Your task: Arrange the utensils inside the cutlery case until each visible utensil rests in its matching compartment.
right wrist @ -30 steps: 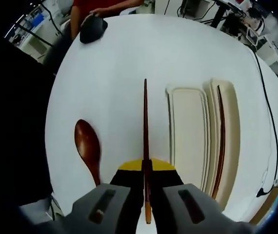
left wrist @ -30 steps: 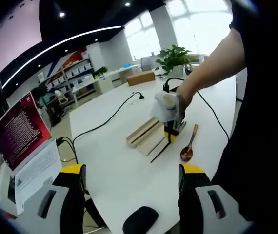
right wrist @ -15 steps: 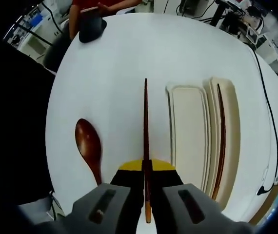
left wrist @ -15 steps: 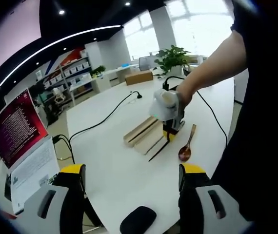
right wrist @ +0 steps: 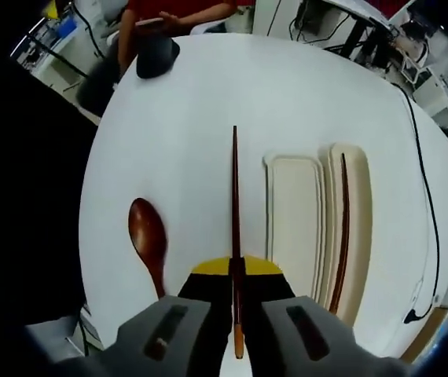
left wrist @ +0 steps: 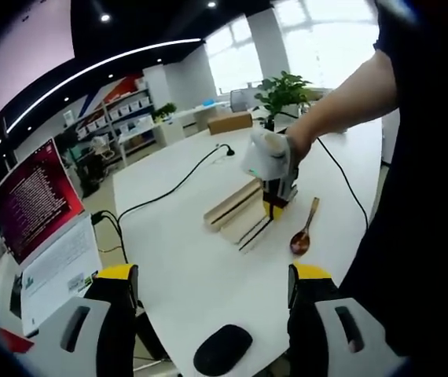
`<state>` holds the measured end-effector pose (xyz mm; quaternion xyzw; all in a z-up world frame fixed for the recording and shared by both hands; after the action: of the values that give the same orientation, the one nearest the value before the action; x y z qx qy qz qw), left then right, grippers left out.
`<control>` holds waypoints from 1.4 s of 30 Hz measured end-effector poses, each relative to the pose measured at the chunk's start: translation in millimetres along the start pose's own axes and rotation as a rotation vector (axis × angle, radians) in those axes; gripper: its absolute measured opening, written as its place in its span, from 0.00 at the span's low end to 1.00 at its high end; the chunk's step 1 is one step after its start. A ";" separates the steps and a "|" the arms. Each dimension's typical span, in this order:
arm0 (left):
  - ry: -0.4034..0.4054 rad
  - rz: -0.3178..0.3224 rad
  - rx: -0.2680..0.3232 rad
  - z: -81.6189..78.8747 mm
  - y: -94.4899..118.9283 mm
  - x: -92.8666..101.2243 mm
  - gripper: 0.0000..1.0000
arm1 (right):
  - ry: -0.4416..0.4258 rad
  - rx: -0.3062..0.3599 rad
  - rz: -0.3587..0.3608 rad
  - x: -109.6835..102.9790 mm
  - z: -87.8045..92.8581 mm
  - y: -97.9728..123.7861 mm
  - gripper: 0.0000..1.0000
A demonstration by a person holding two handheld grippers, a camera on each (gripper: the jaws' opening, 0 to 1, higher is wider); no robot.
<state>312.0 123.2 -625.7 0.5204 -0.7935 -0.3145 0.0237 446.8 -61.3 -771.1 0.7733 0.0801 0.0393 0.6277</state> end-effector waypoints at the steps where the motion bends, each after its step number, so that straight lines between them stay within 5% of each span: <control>1: 0.000 0.000 -0.002 0.5 0.2 0.3 0.80 | 0.001 0.002 0.002 0.7 -0.4 1.0 0.00; 9: 0.072 0.003 0.043 -5.3 3.6 1.5 0.80 | 0.014 0.009 0.021 12.5 -4.4 10.8 0.00; 42: 0.063 -0.016 0.023 2.6 4.6 -4.1 0.80 | -0.001 0.008 0.098 53.9 4.6 47.7 0.00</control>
<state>309.2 129.1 -624.1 0.5367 -0.7917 -0.2889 0.0400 504.2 -65.8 -727.6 0.7790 0.0423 0.0693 0.6218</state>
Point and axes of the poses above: the point that each gripper's makers call its tool centre point, and the gripper's own axes: y roughly backward along the fingers, x roughly to its right, z roughly out of its underside, the point moved 3 cm from there along y, roughly backward along the fingers, and after that the axes turned 4 degrees about -z, right-handed, at the moved point
